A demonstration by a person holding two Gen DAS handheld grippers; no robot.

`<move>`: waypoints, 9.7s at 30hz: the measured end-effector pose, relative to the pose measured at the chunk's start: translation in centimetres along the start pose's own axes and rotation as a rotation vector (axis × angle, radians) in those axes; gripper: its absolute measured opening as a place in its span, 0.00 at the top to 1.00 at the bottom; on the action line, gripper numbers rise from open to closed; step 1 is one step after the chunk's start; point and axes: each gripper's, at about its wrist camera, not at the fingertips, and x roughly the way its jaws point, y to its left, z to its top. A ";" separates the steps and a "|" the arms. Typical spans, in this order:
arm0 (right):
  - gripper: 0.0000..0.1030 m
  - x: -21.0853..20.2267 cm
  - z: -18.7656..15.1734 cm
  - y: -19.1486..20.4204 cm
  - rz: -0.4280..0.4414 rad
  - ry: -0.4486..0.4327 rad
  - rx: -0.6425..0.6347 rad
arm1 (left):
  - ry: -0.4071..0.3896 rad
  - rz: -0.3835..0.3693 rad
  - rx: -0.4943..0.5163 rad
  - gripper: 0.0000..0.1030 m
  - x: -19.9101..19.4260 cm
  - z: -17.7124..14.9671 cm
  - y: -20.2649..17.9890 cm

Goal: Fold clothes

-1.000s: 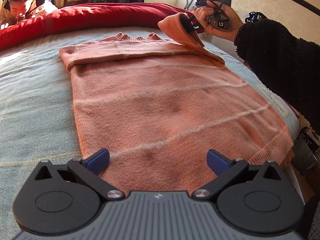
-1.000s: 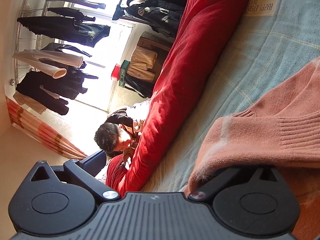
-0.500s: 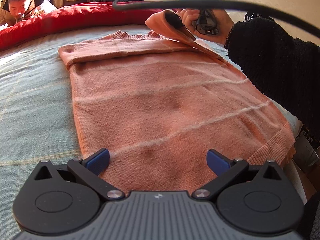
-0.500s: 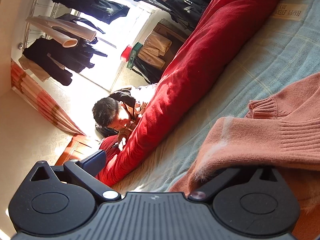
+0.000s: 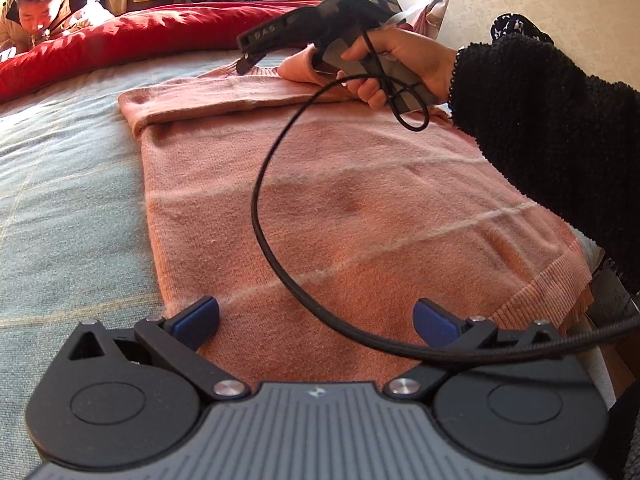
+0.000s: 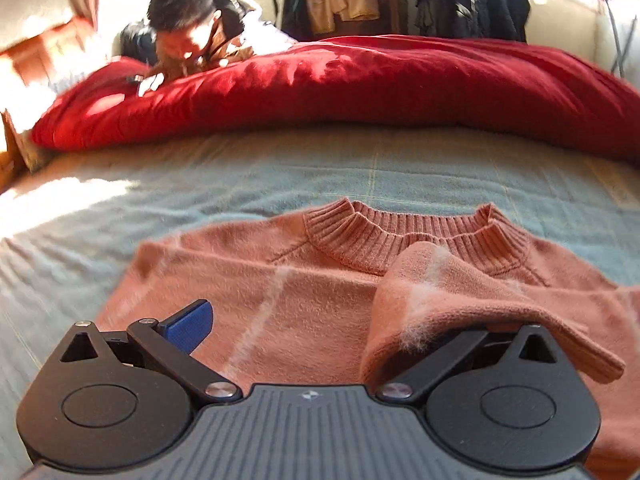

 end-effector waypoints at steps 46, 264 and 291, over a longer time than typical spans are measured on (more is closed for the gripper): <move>0.00 -2.8 -2.4 -3.6 0.479 -0.004 0.542 | -0.025 -0.038 -0.030 0.01 -1.1 -0.9 0.2; 0.00 -18.7 -23.1 0.7 0.074 -0.004 0.103 | -0.092 0.281 -0.040 0.01 -4.8 -1.2 -3.2; 0.00 -23.5 -30.3 -2.4 -0.081 -0.034 0.222 | 0.025 0.068 0.062 0.00 2.1 -1.4 -8.0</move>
